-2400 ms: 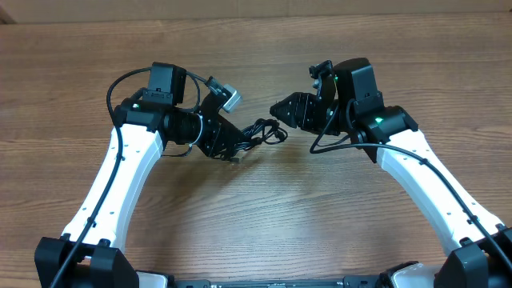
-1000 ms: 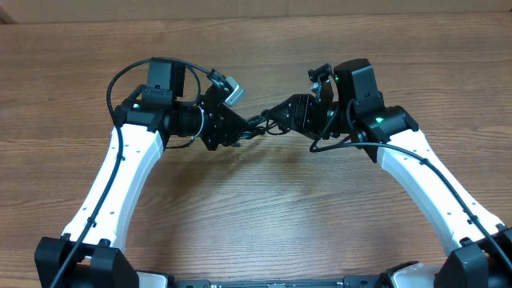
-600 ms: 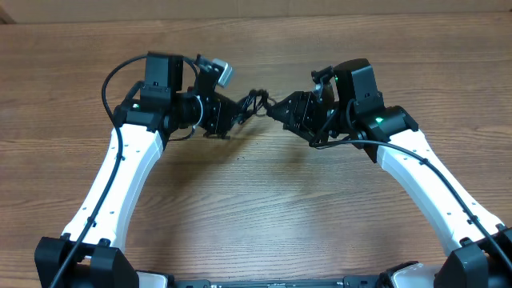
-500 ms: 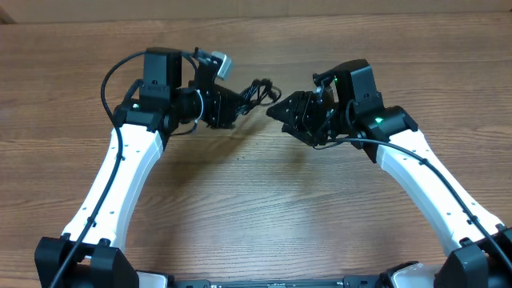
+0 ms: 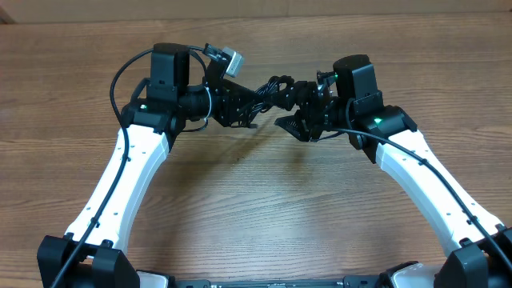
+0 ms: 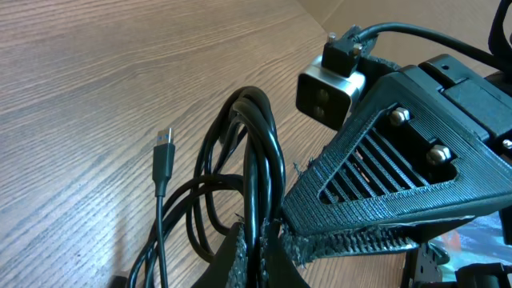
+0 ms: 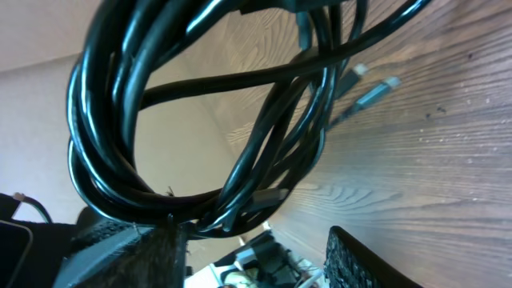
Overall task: Untangle cables
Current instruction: 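Bring the grippers together and regrasp the cable loops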
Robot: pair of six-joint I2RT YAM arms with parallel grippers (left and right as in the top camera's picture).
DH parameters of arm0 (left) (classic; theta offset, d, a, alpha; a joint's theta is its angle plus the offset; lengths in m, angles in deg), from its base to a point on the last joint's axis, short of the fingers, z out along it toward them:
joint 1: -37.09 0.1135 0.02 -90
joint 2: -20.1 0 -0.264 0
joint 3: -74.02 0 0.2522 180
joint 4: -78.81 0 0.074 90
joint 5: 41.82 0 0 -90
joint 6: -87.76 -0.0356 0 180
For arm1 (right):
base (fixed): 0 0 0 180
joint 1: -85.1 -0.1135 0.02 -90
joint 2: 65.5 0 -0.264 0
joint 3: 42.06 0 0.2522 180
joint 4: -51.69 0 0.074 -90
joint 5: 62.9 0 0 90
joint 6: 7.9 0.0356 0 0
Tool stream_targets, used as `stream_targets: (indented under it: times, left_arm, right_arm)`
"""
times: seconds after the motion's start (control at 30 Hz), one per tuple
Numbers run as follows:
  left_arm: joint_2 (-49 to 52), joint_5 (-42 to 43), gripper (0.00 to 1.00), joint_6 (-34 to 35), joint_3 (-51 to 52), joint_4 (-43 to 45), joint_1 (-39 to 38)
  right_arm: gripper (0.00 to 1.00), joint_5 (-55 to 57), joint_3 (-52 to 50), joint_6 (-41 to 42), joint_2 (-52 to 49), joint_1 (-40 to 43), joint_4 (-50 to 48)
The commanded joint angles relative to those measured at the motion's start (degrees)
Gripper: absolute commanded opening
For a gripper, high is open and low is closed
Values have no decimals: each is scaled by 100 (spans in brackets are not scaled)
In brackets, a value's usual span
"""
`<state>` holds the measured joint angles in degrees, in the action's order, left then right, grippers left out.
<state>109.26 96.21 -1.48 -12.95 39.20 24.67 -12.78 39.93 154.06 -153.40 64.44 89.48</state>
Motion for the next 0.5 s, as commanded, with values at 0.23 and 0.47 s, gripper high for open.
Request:
stream_targets:
  times: [0.23,0.47]
  left_arm:
    - [-2,1049,4,385,-13,595,-125]
    - [-2,1097,4,682,-13,984,-448]
  right_arm:
    - [40,85,50,304,142,-26,-81]
    - [40,245,50,299,142,-26,-81]
